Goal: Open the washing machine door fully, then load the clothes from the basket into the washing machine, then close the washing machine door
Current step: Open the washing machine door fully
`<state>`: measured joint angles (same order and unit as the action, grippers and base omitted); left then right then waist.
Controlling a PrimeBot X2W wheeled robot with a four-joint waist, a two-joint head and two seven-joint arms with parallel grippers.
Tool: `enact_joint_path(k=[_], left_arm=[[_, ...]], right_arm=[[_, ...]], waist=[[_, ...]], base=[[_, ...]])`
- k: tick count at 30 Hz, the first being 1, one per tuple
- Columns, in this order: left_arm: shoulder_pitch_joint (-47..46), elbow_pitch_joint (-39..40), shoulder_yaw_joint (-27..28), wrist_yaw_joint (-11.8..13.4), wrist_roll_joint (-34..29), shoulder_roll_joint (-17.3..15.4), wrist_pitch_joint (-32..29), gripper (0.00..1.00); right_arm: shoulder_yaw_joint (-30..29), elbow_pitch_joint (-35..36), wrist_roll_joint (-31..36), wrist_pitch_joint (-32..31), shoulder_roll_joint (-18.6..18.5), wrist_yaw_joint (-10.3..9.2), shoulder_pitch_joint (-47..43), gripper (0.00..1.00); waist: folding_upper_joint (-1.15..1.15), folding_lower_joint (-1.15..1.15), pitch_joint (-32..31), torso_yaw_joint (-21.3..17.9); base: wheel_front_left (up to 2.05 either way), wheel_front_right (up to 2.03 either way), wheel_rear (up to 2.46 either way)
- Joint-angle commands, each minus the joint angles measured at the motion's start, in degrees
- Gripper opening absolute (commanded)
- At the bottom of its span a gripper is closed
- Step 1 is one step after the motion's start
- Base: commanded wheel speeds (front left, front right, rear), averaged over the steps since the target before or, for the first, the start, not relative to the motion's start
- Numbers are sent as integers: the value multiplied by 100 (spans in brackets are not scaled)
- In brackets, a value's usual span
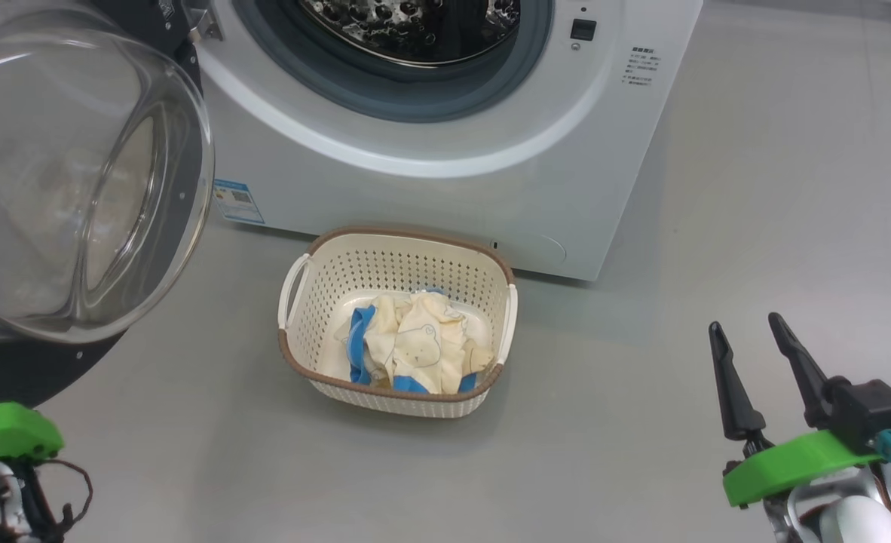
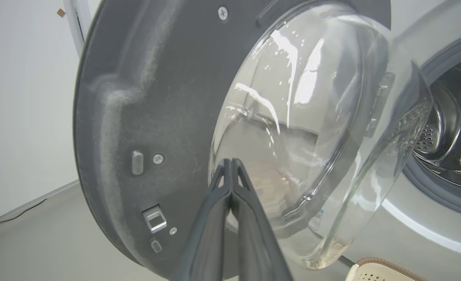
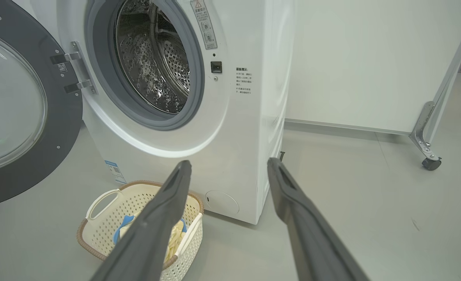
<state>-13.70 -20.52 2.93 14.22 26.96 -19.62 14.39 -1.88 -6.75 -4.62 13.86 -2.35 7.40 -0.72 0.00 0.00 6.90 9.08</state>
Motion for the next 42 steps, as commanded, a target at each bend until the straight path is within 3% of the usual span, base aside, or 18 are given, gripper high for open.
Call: enact_joint_path(k=[1, 2, 5, 6, 7, 17, 21, 32, 42], left_arm=[[6, 406, 237, 487, -80, -157, 61, 0], [97, 532, 189, 453, -84, -122, 61, 6], [290, 885, 9, 338, -109, -55, 40, 46], [344, 992, -52, 305, -121, -39, 30, 87], [390, 1097, -105, 296, -147, -25, 27, 100], [697, 1794, -763, 223, -463, 101, -172, 100], [769, 1963, -1188, 81, -582, 232, -220, 100], [561, 1315, -1952, -355, -675, 578, -165, 100], [353, 873, -2077, -392, -771, 639, -63, 100]], right_arm=[[74, 212, -1, 62, -53, 9, 118, 100], [50, 229, -4, 64, -53, 9, 98, 100], [13, 272, -15, 70, -53, 9, 51, 100], [12, 282, -14, 71, -53, 9, 41, 100], [12, 289, -12, 72, -53, 9, 33, 100], [74, 281, -9, 71, -53, 9, 20, 100], [111, 274, -18, 71, -53, 9, 30, 100], [397, 164, -42, 71, -53, 9, 125, 100], [454, 220, -59, 61, -53, 9, -9, 100]], waist=[[0, 0, -41, -9], [0, 0, -55, 1], [0, 0, -85, 22], [0, 0, -97, 24], [0, 0, -106, 25], [0, 0, -188, -134], [0, 0, -185, -305], [0, 0, -224, -1002], [0, 0, -301, -1439]], base=[[0, 0, 0], [0, 0, 0], [0, 0, 0], [0, 0, 0], [0, 0, 0], [0, 0, 0], [0, 0, 0], [0, 0, 0], [0, 0, 0]])
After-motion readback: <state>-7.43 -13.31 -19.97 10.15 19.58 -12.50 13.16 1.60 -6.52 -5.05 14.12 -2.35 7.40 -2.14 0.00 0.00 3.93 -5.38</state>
